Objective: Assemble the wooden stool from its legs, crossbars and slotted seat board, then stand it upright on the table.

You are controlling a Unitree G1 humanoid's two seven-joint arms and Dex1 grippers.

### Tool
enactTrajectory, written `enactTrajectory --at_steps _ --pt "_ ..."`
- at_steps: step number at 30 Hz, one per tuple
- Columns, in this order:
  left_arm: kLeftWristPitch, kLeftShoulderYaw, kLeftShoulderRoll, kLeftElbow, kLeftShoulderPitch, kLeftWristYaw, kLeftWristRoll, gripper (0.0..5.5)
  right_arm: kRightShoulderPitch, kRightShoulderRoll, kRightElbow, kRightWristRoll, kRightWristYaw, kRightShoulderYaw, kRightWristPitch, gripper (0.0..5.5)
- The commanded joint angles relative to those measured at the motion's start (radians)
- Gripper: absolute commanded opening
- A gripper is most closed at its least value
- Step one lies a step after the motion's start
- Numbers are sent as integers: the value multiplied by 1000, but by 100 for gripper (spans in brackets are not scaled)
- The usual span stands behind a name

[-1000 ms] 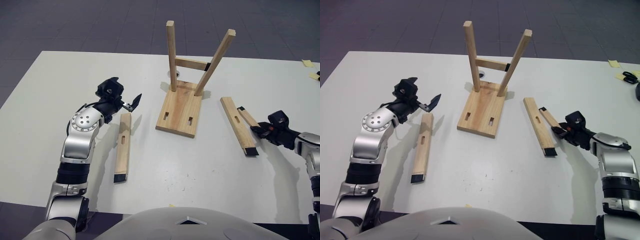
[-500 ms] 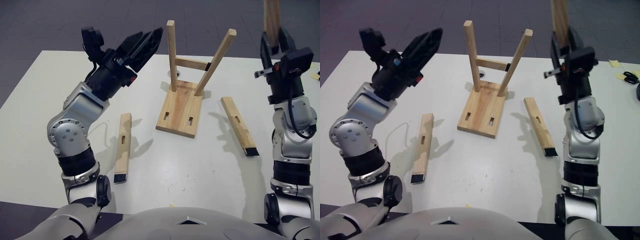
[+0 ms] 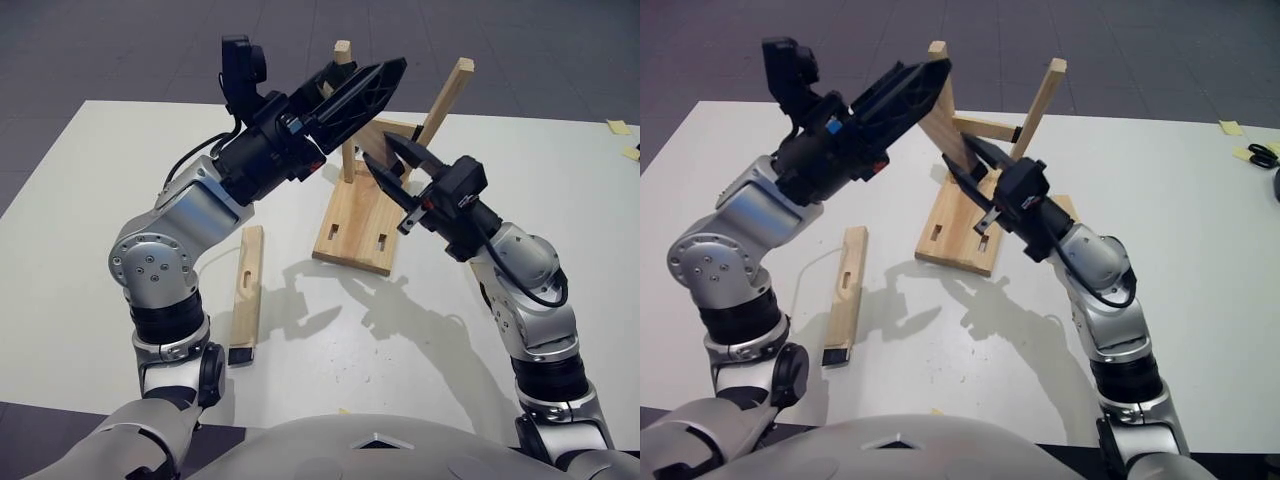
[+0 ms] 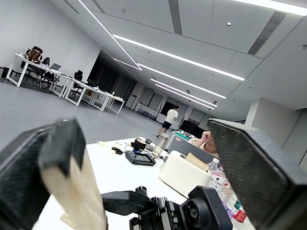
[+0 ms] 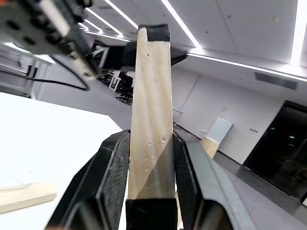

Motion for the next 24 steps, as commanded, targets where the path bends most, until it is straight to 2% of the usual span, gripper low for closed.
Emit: enactTrajectory --at_steps 1,9,12,24 --pt "-8 -5 34 5 -12 -17 8 426 -5 2 -5 -30 6 10 -2 131" --pt "-51 -58 44 18 5 -31 121 280 -10 30 -5 -71 -9 19 -10 131" --pt "-71 -91 44 21 12 -43 187 240 -11 49 -16 -74 -16 32 3 131" --pt "-93 -73 51 20 30 -65 223 41 -4 67 -12 -108 -34 35 8 131"
